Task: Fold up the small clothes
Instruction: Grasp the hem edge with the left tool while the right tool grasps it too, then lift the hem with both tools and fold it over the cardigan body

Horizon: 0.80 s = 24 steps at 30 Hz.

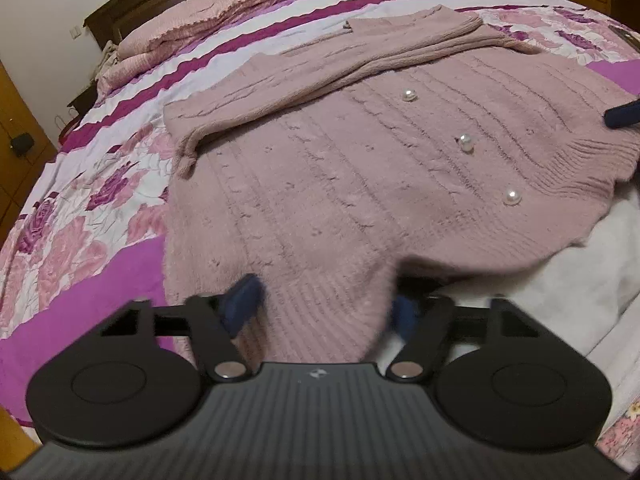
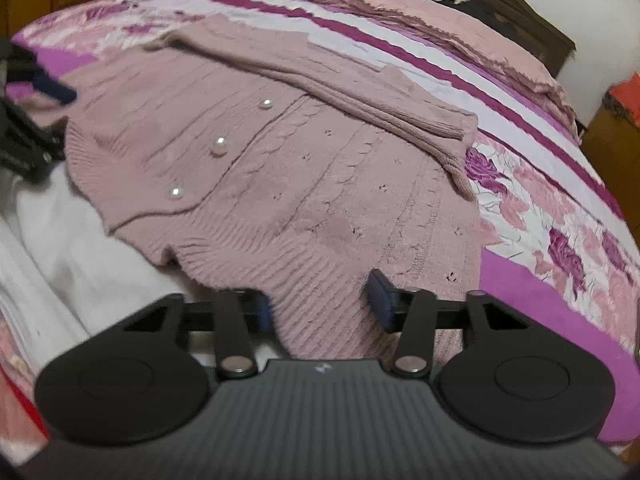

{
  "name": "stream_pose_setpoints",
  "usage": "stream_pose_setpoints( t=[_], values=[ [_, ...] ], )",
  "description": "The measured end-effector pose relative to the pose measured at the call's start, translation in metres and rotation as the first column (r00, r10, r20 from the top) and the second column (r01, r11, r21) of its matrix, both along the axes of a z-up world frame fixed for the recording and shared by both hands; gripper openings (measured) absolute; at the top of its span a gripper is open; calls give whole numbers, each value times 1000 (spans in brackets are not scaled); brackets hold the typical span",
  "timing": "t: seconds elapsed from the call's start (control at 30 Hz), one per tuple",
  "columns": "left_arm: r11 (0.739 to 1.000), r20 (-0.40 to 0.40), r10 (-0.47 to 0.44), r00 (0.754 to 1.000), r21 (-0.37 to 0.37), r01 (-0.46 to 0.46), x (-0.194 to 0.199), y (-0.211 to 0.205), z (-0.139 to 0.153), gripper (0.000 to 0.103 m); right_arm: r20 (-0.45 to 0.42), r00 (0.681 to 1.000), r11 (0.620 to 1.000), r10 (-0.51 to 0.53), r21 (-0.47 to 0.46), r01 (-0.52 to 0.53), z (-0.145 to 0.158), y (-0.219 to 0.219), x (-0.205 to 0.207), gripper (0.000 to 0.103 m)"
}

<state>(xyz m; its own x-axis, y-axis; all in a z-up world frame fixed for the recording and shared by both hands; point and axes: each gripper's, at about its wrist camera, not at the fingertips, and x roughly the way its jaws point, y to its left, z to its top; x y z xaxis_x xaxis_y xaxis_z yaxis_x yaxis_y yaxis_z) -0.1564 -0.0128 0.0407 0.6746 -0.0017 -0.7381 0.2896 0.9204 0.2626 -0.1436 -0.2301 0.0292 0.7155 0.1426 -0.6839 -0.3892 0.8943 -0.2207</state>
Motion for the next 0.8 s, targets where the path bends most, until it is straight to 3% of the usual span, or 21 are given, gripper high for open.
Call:
stream_pose_setpoints(
  t=[0.03,0.1,0.2,0.5,0.8],
  values=[
    [1000,5,-7,1000,-10,7,-1,0,1,51,5,1000,1000,1,17,-1,1,0,0,20],
    [999,29,-26,999,-27,27,-5,-2,4,28,40,999,1000,2,25,-3,6,0,-2,13],
    [997,60,-16,998,-75,21,-5,0,12,10,96,995,999,-15,37,11,14,-1,-5,8],
    [990,187,45,981,-140,-19,-8,4,41,7,211,977,997,-34,76,19,40,-3,-5,8],
    [990,301,71,951,-138,-30,5,1,79,6,336,940,996,-66,74,44,68,6,18,8]
  ],
)
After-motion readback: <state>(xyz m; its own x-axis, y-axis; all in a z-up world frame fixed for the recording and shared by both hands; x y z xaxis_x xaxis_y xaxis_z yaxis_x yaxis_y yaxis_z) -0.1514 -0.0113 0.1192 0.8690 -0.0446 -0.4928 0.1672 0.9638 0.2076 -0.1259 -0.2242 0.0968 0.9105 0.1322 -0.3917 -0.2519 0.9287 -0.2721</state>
